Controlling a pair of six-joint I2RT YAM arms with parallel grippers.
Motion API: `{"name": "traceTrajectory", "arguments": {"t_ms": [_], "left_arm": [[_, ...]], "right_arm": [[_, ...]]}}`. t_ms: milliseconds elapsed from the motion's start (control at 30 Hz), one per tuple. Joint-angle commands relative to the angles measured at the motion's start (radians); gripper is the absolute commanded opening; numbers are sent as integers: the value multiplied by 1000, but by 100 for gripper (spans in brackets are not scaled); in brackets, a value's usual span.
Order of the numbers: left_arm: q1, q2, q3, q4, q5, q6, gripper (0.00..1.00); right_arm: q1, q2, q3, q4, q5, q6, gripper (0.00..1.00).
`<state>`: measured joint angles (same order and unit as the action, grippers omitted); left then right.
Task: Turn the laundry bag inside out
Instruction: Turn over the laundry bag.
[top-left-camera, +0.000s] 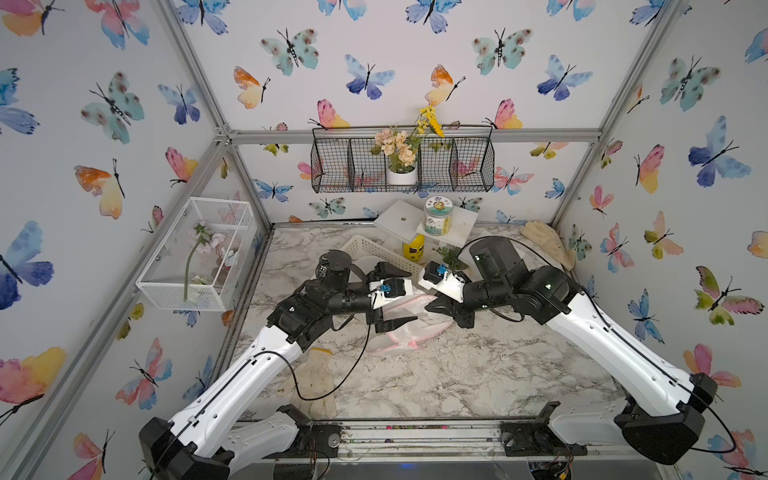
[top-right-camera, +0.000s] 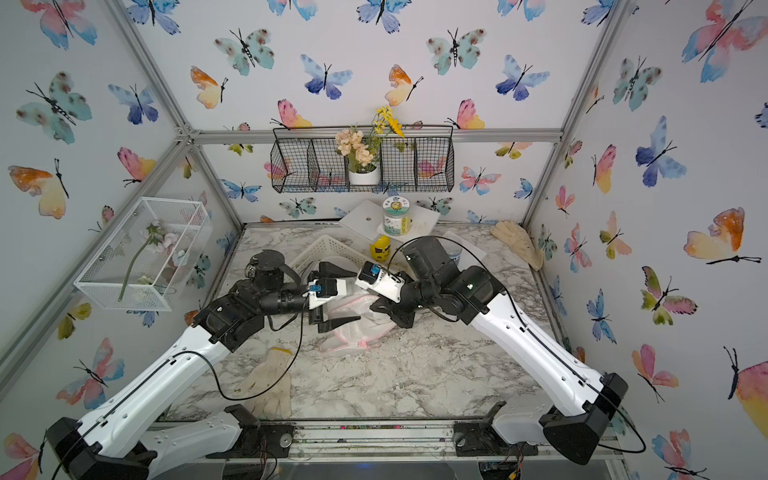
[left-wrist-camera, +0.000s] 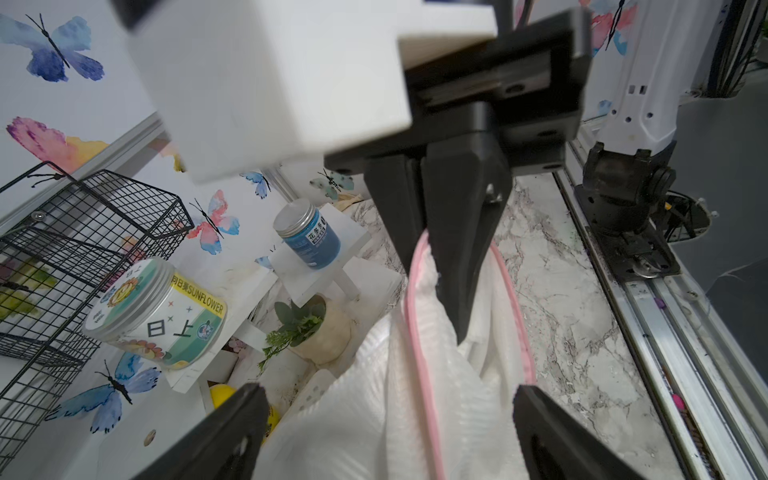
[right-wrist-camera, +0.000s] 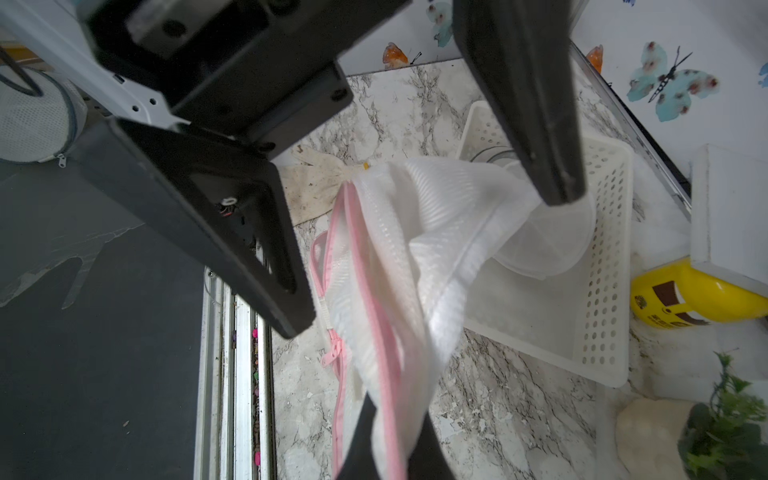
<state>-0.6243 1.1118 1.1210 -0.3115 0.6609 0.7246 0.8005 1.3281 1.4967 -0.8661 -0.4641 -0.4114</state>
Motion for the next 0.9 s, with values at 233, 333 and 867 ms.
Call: {"name": "traceTrajectory", "arguments": {"t_ms": [233, 333, 867], "left_arm": [[-6, 85, 74, -108, -4, 122, 73], [-6, 80, 59, -112, 11, 105, 57], [-5, 110, 80, -129, 49, 39, 6]], "right_arm": [[6, -48, -10, 27, 75, -62, 3], [6, -74, -24, 61, 135, -61, 3], [7, -84, -45, 141, 141, -88, 12]]}}
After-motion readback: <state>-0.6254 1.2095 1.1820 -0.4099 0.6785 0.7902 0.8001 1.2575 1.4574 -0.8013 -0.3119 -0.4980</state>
